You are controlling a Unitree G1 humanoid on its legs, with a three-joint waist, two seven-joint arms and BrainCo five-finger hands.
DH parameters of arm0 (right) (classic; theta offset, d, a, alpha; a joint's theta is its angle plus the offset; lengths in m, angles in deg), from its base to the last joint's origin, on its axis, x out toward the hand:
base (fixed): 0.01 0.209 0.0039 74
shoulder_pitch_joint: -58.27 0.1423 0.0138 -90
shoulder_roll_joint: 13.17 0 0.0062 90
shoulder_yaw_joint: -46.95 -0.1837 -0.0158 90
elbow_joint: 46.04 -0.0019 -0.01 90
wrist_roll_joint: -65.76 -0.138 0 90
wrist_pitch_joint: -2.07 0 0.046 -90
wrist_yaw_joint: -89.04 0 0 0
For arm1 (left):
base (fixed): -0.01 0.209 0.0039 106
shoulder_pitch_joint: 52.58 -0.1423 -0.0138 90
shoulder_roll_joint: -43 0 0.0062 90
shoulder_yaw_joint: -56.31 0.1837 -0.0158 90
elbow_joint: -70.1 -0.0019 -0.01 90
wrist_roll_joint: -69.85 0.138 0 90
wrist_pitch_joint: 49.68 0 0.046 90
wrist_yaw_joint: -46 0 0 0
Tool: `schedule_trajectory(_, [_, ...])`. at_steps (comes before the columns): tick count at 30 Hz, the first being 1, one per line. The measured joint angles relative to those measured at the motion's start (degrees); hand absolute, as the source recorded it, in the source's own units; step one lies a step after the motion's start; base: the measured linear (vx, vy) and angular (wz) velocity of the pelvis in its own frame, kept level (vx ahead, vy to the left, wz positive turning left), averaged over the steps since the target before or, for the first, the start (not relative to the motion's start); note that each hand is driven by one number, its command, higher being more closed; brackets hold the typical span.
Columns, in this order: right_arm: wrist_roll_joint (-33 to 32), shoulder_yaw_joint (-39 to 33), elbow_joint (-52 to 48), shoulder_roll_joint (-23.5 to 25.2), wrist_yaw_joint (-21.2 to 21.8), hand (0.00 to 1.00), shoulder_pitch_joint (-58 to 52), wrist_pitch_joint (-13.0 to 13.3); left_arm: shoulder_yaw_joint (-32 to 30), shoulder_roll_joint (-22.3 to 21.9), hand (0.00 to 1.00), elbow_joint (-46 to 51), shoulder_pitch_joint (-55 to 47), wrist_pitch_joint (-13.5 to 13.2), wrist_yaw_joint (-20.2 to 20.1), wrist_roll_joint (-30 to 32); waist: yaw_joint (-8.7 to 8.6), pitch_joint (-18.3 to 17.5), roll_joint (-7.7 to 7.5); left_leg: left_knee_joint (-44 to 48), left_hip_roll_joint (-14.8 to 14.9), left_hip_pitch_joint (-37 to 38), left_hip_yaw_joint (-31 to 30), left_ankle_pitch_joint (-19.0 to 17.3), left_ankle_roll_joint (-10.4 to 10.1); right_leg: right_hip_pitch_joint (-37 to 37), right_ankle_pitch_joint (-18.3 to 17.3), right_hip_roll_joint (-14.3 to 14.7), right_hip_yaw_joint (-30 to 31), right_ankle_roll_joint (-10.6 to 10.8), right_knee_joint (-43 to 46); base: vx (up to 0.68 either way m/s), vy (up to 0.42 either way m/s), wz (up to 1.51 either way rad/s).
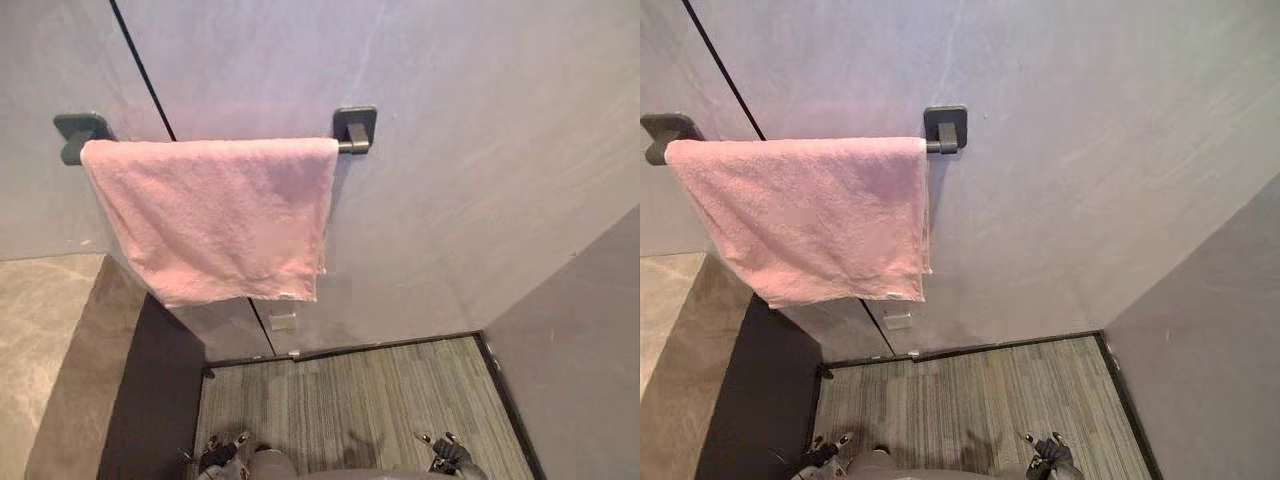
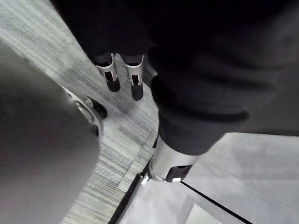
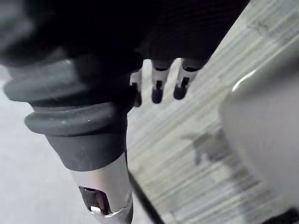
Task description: Organize washtable
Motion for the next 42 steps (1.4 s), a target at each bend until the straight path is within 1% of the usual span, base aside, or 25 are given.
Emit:
schedule_trajectory(1, [0.16, 0.32, 0.36, -0.02, -0.05, 0.00, 0.64, -0.02, 0.17, -0.17, 0.00, -0.07, -0.14, -0.20, 0.06, -1.12, 0.04, 0.37, 0.23, 1.06, 0.48, -1.61, -0.59, -0.22, -0.15, 1.15, -0.01, 0.77, -0.43, -0.02, -2.24, -0.15, -0.268, 0.22])
schedule_trajectory(3, [1.35, 1.61, 1.57, -1.49, -0.13, 0.00, 1.40, 0.02, 2.90, -0.43, 0.00, -0.56, -0.24, -0.30, 0.15, -3.36, -0.68, 1.84, 3.36, -2.20, 1.24, -0.94, -5.08, -0.39, -0.67, 4.26, 0.05, 3.51, -3.34, -0.16, -4.28, -0.17, -0.199, 0.75])
schedule_trajectory(4, [2.48, 2.17, 3.00, -3.05, -0.36, 0.00, 1.62, 0.14, 4.93, -0.21, 0.00, -0.58, -0.46, -0.40, 0.08, -3.76, -0.37, 2.57, 3.83, -4.91, 1.10, 0.71, -6.88, 1.41, -2.47, 4.66, -0.11, 4.18, -4.94, -0.45, -3.66, -0.12, -0.095, 0.76])
schedule_trajectory(7, [4.60, 2.26, 3.36, -4.56, -0.84, 0.00, 2.09, 0.23, 6.41, 1.58, 0.00, -0.81, -1.57, -0.78, 0.08, -3.96, -0.34, 4.35, 3.41, -5.67, 0.65, 1.33, -6.56, 3.04, -2.41, 6.25, -0.97, 4.05, -6.38, -2.06, -3.67, -0.13, -0.064, 0.42])
schedule_trajectory(10, [6.12, 2.64, 3.34, -4.60, -0.73, 0.00, 1.89, 0.18, 7.15, 3.11, 0.00, -2.72, -3.57, -0.62, 0.03, -3.40, -0.61, 5.65, 2.29, -7.87, -0.76, -0.28, -6.94, 8.87, -1.37, 5.33, -0.96, 4.07, -7.57, -4.11, -3.89, -0.17, -0.057, 0.43])
schedule_trajectory(11, [6.61, 2.24, 3.26, -4.83, -0.54, 0.00, 0.94, 0.12, 6.95, 3.56, 0.00, -2.66, -4.24, -0.44, 0.03, -3.45, -0.99, 5.35, 0.83, -10.86, -2.17, -1.36, -8.51, 12.87, -0.99, 4.53, -0.49, 2.95, -10.12, -6.22, -5.23, -0.17, 0.002, 0.74])
schedule_trajectory(13, [7.90, 0.03, 2.99, -4.68, 0.21, 0.00, -1.00, -0.19, 5.28, 3.22, 0.00, -2.69, -4.96, 0.24, 0.10, -3.42, -1.80, 6.44, 0.45, 11.76, -1.58, -7.47, -3.48, -0.61, 5.56, 3.66, -0.58, 0.69, -15.55, -7.19, -3.92, -0.19, 0.022, 0.92])
schedule_trajectory(15, [8.83, -0.85, 0.85, -5.14, 0.44, 0.00, -3.32, -0.27, 4.44, 2.35, 0.00, -2.68, -6.43, 0.52, 0.09, -3.39, -2.25, 6.20, 1.47, 24.91, 1.66, -7.38, 2.43, -6.43, 9.19, 3.70, -0.49, -0.08, -19.02, -7.03, -2.56, -0.16, 0.055, 0.79])
schedule_trajectory(17, [9.87, -1.51, 0.10, -6.32, 0.61, 0.00, -4.22, -0.59, 5.28, 1.64, 0.00, -1.03, -6.41, 0.45, -0.21, -3.31, -2.95, 6.70, 3.84, 21.18, 0.43, -8.44, 5.34, -5.95, 10.17, 2.97, -1.02, 0.96, -22.88, -7.18, 0.28, -0.16, 0.018, 1.77])
schedule_trajectory(18, [10.54, -1.90, 1.41, -6.34, 0.86, 0.00, -5.06, -1.13, 6.41, 2.14, 0.00, 0.25, -5.29, -0.32, -0.22, -3.26, -5.40, 5.61, 2.00, 5.81, -5.29, -6.16, -1.92, -3.43, 6.49, 2.43, -1.12, 4.87, -21.04, -10.75, -8.80, -0.21, -0.056, 2.82])
schedule_trajectory(19, [10.53, -2.76, 2.49, -4.97, 0.86, 0.00, -5.43, -0.73, 5.02, 4.44, 0.00, -0.58, -3.32, -0.04, 0.15, -2.89, -6.08, 6.29, 0.92, 12.02, -3.90, -4.44, 4.07, -8.94, 10.15, 3.57, 5.26, 4.05, -25.60, -10.30, -12.26, -0.25, -0.081, 2.72])
schedule_trajectory(21, [10.49, -3.14, 2.19, -4.29, 0.66, 0.00, -5.92, -0.74, 4.92, 4.80, 0.00, -0.37, -4.19, 0.09, 0.26, -2.87, -5.98, 6.06, 1.15, 19.93, 1.61, 1.38, 9.39, -11.58, 8.47, 4.30, 5.34, 1.32, -31.41, -10.37, -10.14, -0.16, 0.019, 2.05])
schedule_trajectory(23, [10.41, -3.64, 2.12, -4.36, 0.39, 0.00, -6.16, -0.33, 6.18, 3.52, 0.00, -0.07, -4.26, 0.02, 0.21, -2.80, -7.64, 5.54, 1.37, 17.10, 4.09, 6.11, 9.15, -9.79, 5.57, 4.17, 5.54, -2.25, -37.21, -9.86, -8.15, -0.11, 0.180, 2.09])
schedule_trajectory(24, [10.47, -3.76, 2.11, -5.00, 0.43, 0.00, -6.22, -0.10, 7.40, 3.47, 0.00, 0.45, -4.40, -0.12, 0.14, -2.68, -7.79, 4.84, 2.38, 10.76, 5.47, 8.75, 8.88, -7.31, 2.43, 4.16, 6.54, -4.00, -39.94, -8.23, -8.32, -0.08, 0.320, 1.89])
schedule_trajectory(25, [10.50, -3.74, 2.18, -5.80, 0.44, 0.00, -6.06, -0.11, 8.51, 3.27, 0.00, 0.64, -4.61, -0.16, 0.13, -2.19, -7.84, 3.94, 3.90, 2.03, 5.95, 11.17, 8.94, -0.81, 0.42, 3.54, 7.72, -5.00, -42.56, -6.30, -8.40, -0.08, 0.363, 1.70])
schedule_trajectory(26, [10.50, -3.89, 2.19, -6.44, 0.53, 0.00, -5.82, -0.05, 8.90, 2.96, 0.00, 0.66, -4.65, -0.18, 0.12, -1.79, -7.82, 3.45, 4.87, -1.93, 5.93, 11.82, 8.81, 2.87, 0.16, 2.98, 8.31, -5.01, -43.84, -5.43, -8.08, -0.07, 0.439, 1.30])
schedule_trajectory(27, [10.52, -4.24, 2.31, -6.94, 0.93, 0.00, -5.00, 0.13, 9.75, 2.99, 0.00, 0.65, -4.67, -0.11, 0.13, -1.16, -7.88, 2.77, 5.78, -8.50, 3.92, 13.05, 8.66, 1.03, -2.89, 1.71, 9.89, -6.13, -45.49, -5.00, -7.50, -0.05, 0.387, 0.89])
schedule_trajectory(28, [10.49, -4.53, 2.33, -7.03, 1.05, 0.00, -4.63, 0.25, 10.45, 3.50, 0.00, 0.64, -4.66, -0.01, 0.12, -0.90, -8.04, 2.52, 5.86, -11.16, 2.85, 13.17, 9.16, 0.64, -3.42, 1.35, 10.61, -7.02, -46.28, -4.76, -7.25, -0.08, 0.492, 1.04])
schedule_trajectory(30, [10.17, -6.04, 2.52, -4.88, 1.06, 0.00, -4.14, 0.09, 13.31, 6.43, 0.00, 0.56, -4.34, 0.21, 0.09, 0.57, -7.88, 2.30, 3.17, -17.17, -1.67, 12.81, 7.94, 0.33, -3.35, 0.07, 11.92, -11.62, -48.78, -4.14, -4.67, -0.08, 0.416, 0.84])
schedule_trajectory(33, [8.43, -7.70, 2.49, -3.08, 0.60, 0.00, -4.79, -0.02, 14.02, 8.50, 0.00, -0.05, -4.22, 0.50, 0.08, 3.10, -8.03, 2.00, 1.16, -16.27, -4.76, 13.21, 5.89, -0.92, -1.19, 0.22, 15.75, -16.64, -46.78, -4.55, -0.79, -0.02, 0.227, 0.39])
schedule_trajectory(36, [5.39, -10.05, 1.44, -3.40, 0.31, 0.00, -4.87, -0.13, 13.61, 7.45, 0.00, -0.68, -4.09, 0.11, 0.18, 6.45, -8.09, 2.49, 2.98, -15.48, -5.42, 13.18, 5.15, -2.00, 0.64, -4.77, 20.18, -21.48, -38.04, -7.71, 10.68, -0.02, 0.164, 0.24])
schedule_trajectory(37, [4.93, -10.56, 0.73, -3.44, 0.28, 0.00, -5.16, -0.02, 13.25, 7.12, 0.00, -1.13, -3.91, 0.10, 0.28, 7.25, -8.23, 2.58, 3.80, -15.29, -4.63, 12.80, 4.86, -2.20, 0.97, -6.97, 17.74, -20.00, -32.87, -6.15, 10.55, -0.05, 0.066, 0.16])
schedule_trajectory(39, [4.23, -10.27, 0.06, -2.85, 0.24, 0.00, -5.12, -0.11, 11.89, 7.35, 0.00, -3.32, -2.66, 0.01, 1.37, 9.26, -8.26, 2.90, 3.62, -14.20, -3.91, 10.12, 3.04, -2.22, 0.95, -9.66, 12.08, -9.39, -12.56, -3.96, 1.72, -0.13, -0.074, 0.50])
schedule_trajectory(41, [3.68, -11.40, 1.22, -1.77, 0.22, 0.00, -5.13, -0.22, 9.53, 6.92, 0.00, -3.95, -2.37, -0.05, 1.54, 9.88, -7.88, 3.88, 1.97, -14.54, -5.34, 10.75, 1.05, -2.21, 0.93, -7.79, 11.85, -8.01, -7.81, -2.41, 1.09, -0.10, -0.109, 0.63])
schedule_trajectory(42, [3.57, -11.92, 1.17, -2.34, 0.26, 0.00, -5.24, -0.10, 7.92, 5.38, 0.00, -4.46, -3.32, 0.43, 1.71, 10.20, -8.26, 4.25, 3.59, -14.94, -4.55, 10.92, -0.70, -1.48, 0.29, -6.58, 11.50, -6.97, -7.02, -2.02, 1.03, -0.05, -0.096, 0.41])
